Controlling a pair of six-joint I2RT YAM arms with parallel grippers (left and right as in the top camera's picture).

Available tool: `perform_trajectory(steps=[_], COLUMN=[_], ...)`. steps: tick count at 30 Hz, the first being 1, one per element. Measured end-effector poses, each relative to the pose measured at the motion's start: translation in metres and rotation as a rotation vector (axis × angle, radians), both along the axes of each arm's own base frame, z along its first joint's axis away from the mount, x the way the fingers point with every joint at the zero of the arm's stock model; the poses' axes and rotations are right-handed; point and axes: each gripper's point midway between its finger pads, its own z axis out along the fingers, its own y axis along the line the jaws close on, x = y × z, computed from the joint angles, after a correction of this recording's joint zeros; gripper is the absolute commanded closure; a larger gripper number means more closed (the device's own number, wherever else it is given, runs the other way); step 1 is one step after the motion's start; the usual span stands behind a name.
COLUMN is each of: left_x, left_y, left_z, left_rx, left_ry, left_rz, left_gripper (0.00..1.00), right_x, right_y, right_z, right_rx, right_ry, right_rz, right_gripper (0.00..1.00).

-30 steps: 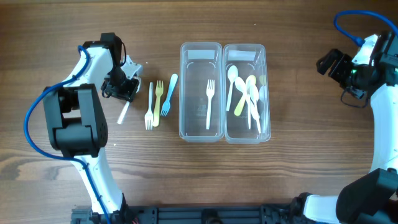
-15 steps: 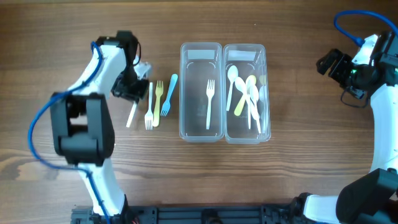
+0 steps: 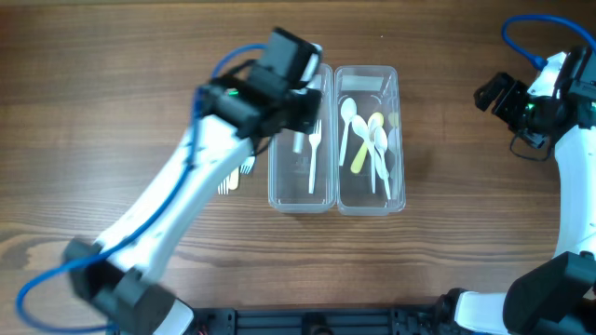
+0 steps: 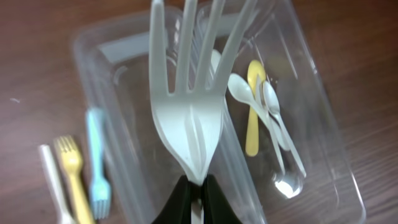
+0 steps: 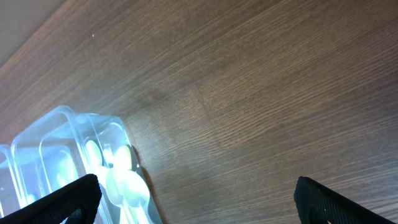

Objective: Pack container
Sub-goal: 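Carry the white fork into the left container and release, then move the left gripper back to the yellow and blue forks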

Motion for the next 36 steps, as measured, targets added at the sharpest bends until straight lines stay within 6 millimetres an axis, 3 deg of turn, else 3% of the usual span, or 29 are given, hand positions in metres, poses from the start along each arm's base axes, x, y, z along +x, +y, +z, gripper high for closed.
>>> perform_trajectory(steps=[1,2,4,6,8,9,10,13,16,17,19,21,25,28,32,36], left_x=[0.001,0.001,-0.002,-0.003,-0.003,-0.003,-0.003,0.003,0.008,0.009,0.008,0.007,0.018,0.018,0.014,0.015], left_y=[-0.008,-0.016,-0.019,-0.019,-0.018,-0.018,-0.018,-0.015,-0.002,0.008,0.032,0.059,0.125,0.162,0.180,0.184], left_z=[-0.018,-0.048,-0.089,-0.112,-0.114,-0.110,-0.105,-0.074,-0.033,-0.012,0.012,0.015,-0.023,-0.074,-0.117,-0.139], left_rx=[0.006,0.032,0.073,0.097,0.092,0.088,0.083,0.054,0.031,0.032,0.071,0.128,0.224,0.280,0.324,0.345], left_ry=[0.038,0.105,0.193,0.238,0.249,0.243,0.241,0.178,0.083,0.034,-0.019,-0.007,0.121,0.263,0.382,0.432], left_rz=[0.016,0.035,0.072,0.094,0.117,0.117,0.121,0.095,0.066,0.051,0.046,0.080,0.241,0.325,0.362,0.366], left_gripper=[0.96,0.92,0.78,0.66,0.49,0.34,0.25,0.10,0.06,0.06,0.10,0.12,0.18,0.30,0.32,0.32], right_x=[0.000,0.000,0.000,0.000,0.000,0.000,0.000,0.000,0.000,0.000,0.000,0.000,0.000,0.000,-0.001,-0.001], right_y=[0.000,0.000,0.000,0.000,0.000,0.000,0.000,0.000,0.000,0.000,0.000,0.000,0.000,0.000,0.000,0.000], right_z=[0.000,0.000,0.000,0.000,0.000,0.000,0.000,0.000,0.000,0.000,0.000,0.000,0.000,0.000,0.000,-0.001], right_rx=[0.000,0.000,0.000,0.000,0.001,0.000,0.001,0.001,0.000,0.001,0.001,0.001,0.001,0.001,0.001,0.002], right_ry=[0.000,0.001,0.002,0.002,0.001,0.002,0.002,0.002,0.002,0.002,0.002,0.002,0.002,0.002,0.003,0.006], right_rz=[0.000,0.000,0.000,0.000,0.000,0.000,0.000,0.000,0.000,0.000,0.000,0.000,-0.001,0.000,0.000,0.000], right_gripper=[0.00,0.00,0.00,0.00,0.00,0.00,0.00,0.00,0.00,0.00,0.00,0.00,0.00,0.00,0.00,0.00])
